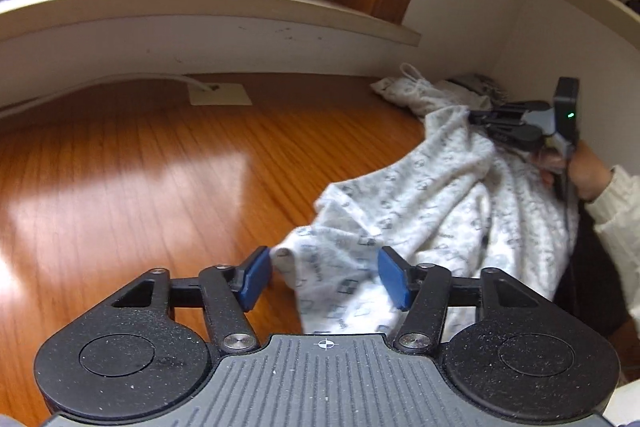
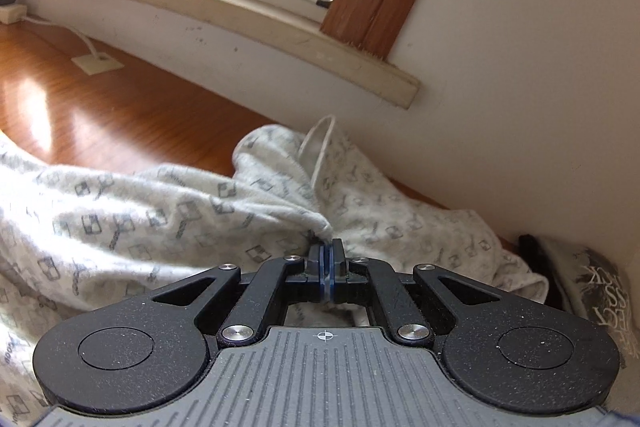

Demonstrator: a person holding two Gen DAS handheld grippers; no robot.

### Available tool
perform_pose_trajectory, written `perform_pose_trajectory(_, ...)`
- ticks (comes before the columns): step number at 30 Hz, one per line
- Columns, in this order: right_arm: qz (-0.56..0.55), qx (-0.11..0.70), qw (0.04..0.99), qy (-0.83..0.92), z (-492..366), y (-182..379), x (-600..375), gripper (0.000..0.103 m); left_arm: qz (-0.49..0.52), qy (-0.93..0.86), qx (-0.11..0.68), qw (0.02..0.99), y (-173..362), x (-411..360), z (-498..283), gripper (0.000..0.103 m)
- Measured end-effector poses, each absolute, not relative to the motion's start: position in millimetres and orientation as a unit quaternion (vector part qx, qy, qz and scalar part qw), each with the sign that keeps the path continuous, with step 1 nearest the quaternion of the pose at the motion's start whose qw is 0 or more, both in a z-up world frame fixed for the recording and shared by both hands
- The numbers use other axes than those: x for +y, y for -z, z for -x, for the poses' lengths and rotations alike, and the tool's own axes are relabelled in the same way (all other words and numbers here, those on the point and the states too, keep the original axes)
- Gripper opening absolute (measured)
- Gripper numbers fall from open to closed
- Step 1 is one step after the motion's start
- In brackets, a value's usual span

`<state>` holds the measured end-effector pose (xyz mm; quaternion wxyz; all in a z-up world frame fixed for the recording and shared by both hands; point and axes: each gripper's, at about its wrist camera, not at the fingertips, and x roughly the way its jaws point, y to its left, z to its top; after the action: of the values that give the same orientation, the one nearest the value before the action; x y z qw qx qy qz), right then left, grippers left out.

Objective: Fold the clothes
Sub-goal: 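Grasp another blanket edge with the left gripper while the right gripper holds its edge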

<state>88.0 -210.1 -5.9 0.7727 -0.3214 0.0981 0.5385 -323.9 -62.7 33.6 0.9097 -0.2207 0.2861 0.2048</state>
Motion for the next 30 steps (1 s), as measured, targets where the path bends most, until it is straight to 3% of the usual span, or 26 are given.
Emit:
perform_pose_trajectory(4, 0.333, 0.09, 0.771, -0.536, -82.5, 13.6, -209.3, 0.003, 0.206, -0.194, 0.285, 0.916, -40.0, -80.4, 322.2, 0.037)
perform_pose_trajectory(11, 0.338, 0.085, 0.772, -0.533, -80.7, 17.9, -209.6, 0.003, 0.193, -0.173, 0.278, 0.925, -48.8, -126.2, 326.8, 0.036)
perform_pose_trajectory(22, 0.356, 0.065, 0.772, -0.522, -74.9, 21.0, -208.3, 0.003, 0.184, -0.16, 0.299, 0.922, -43.7, -146.1, 323.6, 0.044)
perform_pose_trajectory(26, 0.356, 0.065, 0.772, -0.523, -75.4, 20.8, -208.6, 0.003, 0.191, -0.153, 0.299, 0.922, -40.3, -150.5, 323.0, 0.053)
perform_pose_trajectory(30, 0.355, 0.065, 0.772, -0.523, -75.3, 20.7, -208.8, 0.003, 0.196, -0.17, 0.288, 0.922, -40.2, -145.3, 319.9, 0.055)
